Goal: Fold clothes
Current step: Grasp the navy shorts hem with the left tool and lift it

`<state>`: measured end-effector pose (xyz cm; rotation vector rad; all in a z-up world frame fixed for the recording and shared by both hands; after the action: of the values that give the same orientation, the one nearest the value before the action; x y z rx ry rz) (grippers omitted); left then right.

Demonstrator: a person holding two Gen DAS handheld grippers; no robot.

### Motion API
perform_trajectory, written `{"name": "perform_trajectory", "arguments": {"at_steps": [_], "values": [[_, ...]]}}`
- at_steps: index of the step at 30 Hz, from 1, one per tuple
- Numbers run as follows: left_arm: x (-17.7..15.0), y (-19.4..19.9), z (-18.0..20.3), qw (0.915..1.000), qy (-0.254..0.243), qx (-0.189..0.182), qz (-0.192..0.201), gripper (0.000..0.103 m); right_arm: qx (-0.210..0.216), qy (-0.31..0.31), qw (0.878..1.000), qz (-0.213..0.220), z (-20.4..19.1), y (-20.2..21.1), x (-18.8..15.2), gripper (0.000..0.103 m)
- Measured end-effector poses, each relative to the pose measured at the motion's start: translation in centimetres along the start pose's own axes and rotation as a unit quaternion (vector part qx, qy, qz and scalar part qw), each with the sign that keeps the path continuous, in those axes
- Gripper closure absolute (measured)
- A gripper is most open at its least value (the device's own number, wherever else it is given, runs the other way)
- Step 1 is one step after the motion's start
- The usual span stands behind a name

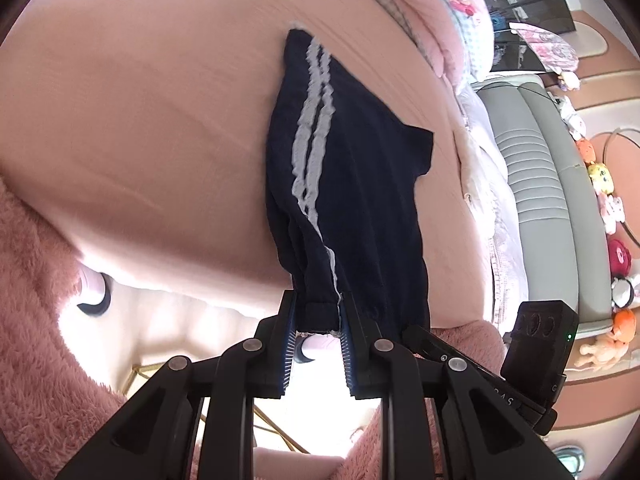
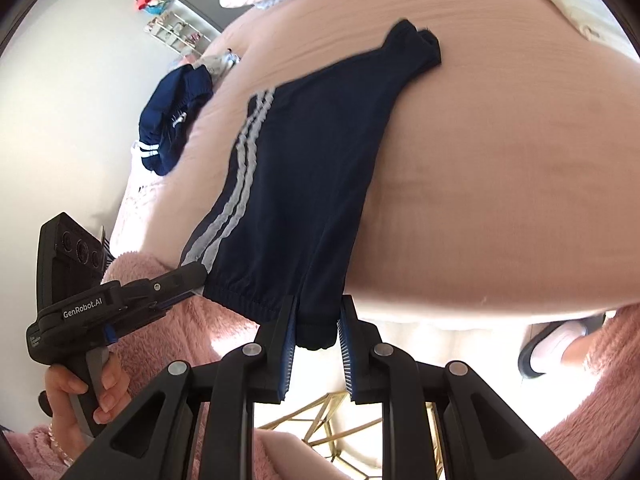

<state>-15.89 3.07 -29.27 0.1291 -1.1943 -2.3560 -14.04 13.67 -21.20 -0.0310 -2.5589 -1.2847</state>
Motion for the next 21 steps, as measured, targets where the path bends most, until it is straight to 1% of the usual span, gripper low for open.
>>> {"name": "perform_trajectory", "arguments": {"at_steps": [2,4,9,13,16,21], "values": [[-0.2,-0.5,-0.4,0.9999,0.011,0.001,-0.01,0.086,0.001,-0.01,1.0,-0.008,0.6,-0.4,-0.2,0.084],[-0.2,-0.4,-0.1,0.9999,0.008,0.001,-0.009,0.086,0.004,-0.016,1.0,-0.012,0.6,-0.7,-0.3,0.084],[-0.4,-0.1,0.4,0.9999,-0.008,0.009,-0.001,0.086,-0.002,-0.005,1.0,-0.005,0.0,-0.7,-0.2,0.084],[-0.6,-0.4,0.1,1.0,0.003,0.006,-0.007,0.086,-0.005,-0.004,1.0,-0.016,0.7,-0.9,-0.4,0.084],[-0.7,-0.4,-0.1,1.0,-0.001,0.004,-0.007,0.086,0.0,-0.01,1.0,-0.02,0.9,-1.0,-0.5,0.084],[-0.6,-0.8,-0.8,0.9998,0.004,0.01,-0.016,0.085,-0.006,-0.006,1.0,-0.023,0.9,-1.2,-0.7,0.084]]}}
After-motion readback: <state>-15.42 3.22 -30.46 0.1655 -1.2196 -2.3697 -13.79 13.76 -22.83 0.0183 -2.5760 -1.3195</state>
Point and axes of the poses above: each gripper's, at about its wrist camera, not at the fingertips, and y roughly against the way its jaws point, z to its right, x to its top, the point moved 8 cm from there along -y, roughly the way its jaws point, and after that the axes turned 3 degrees about x, right-handed, at the moved point
